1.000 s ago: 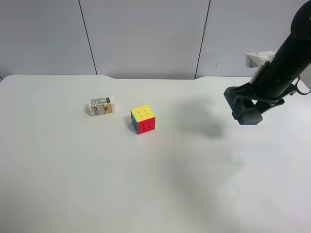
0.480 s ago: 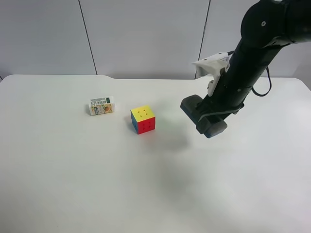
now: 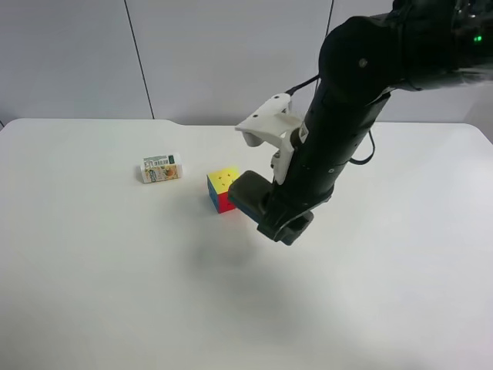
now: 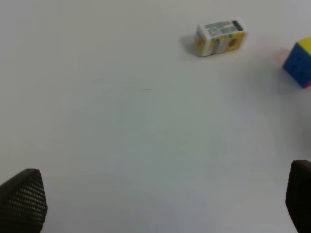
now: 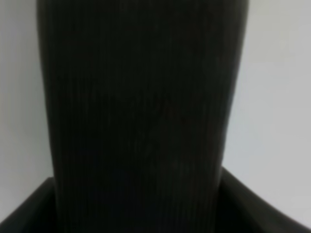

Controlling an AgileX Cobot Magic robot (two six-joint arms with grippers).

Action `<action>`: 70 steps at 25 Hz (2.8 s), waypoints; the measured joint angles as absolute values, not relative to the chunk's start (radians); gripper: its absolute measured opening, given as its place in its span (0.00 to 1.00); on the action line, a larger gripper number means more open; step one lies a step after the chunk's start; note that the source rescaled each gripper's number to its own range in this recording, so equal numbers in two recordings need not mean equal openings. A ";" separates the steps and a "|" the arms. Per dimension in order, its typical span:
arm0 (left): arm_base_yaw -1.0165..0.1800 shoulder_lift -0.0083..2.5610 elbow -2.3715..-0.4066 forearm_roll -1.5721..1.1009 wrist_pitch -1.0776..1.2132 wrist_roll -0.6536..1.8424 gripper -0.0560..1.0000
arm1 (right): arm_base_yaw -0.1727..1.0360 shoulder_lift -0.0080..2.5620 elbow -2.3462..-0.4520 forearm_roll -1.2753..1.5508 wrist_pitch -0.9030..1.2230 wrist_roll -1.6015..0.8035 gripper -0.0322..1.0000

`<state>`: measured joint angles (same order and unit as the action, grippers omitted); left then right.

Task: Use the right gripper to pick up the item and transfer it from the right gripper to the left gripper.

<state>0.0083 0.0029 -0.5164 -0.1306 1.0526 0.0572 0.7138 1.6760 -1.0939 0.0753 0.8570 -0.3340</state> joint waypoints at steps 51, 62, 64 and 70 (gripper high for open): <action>0.009 1.004 -0.516 -1.132 1.045 0.456 1.00 | 0.755 1.595 -1.094 0.583 0.776 -0.890 0.04; 0.009 1.097 -0.516 -1.216 1.041 0.513 1.00 | 0.755 1.595 -1.094 0.667 0.780 -0.994 0.04; 0.009 1.116 -0.516 -1.231 1.039 0.517 1.00 | 0.755 1.595 -1.094 0.667 0.781 -1.004 0.04; 0.009 1.165 -0.516 -1.291 1.039 0.551 1.00 | 0.755 1.595 -1.094 0.668 0.783 -1.023 0.04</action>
<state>0.0091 1.1646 -0.5164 -1.2910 1.0390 0.5514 0.7547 1.5947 -1.0939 0.6681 0.7831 -1.0230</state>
